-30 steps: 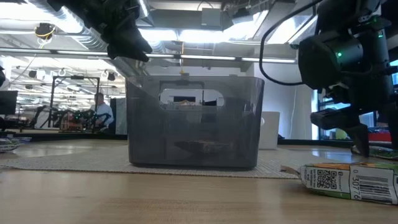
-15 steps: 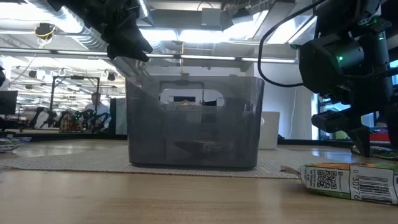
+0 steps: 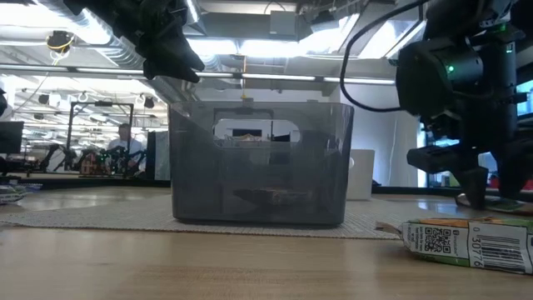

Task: Pick and place Granola Bars by type
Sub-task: Put the top yellow granola bar into the black bin, then put the right red granola bar into the transparent bin

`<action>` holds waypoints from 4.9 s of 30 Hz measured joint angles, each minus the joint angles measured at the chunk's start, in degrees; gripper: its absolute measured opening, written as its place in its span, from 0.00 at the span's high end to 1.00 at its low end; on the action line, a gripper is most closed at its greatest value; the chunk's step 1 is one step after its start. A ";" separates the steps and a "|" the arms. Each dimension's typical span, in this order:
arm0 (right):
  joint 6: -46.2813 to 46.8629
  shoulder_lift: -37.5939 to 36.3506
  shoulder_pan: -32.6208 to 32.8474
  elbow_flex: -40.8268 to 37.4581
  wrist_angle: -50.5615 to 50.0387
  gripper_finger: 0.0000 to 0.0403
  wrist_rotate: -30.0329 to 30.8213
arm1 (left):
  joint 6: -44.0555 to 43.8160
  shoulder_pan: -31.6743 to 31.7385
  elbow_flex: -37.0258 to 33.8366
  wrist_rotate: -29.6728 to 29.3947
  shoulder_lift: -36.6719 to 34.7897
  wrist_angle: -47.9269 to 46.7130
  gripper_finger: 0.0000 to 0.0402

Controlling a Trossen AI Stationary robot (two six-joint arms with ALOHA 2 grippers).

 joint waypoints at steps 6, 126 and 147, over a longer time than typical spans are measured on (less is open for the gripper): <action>-0.14 0.07 0.22 1.63 1.95 0.64 -0.72 | 0.00 0.01 0.00 0.00 0.00 -0.02 0.53; -54.05 12.35 0.98 29.53 33.92 0.49 -2.45 | -4.33 -0.10 0.00 -0.02 -0.02 -0.22 0.53; -33.83 -9.88 12.07 29.62 -12.44 0.47 -9.11 | -4.39 -0.10 0.00 -0.02 0.00 -0.02 0.53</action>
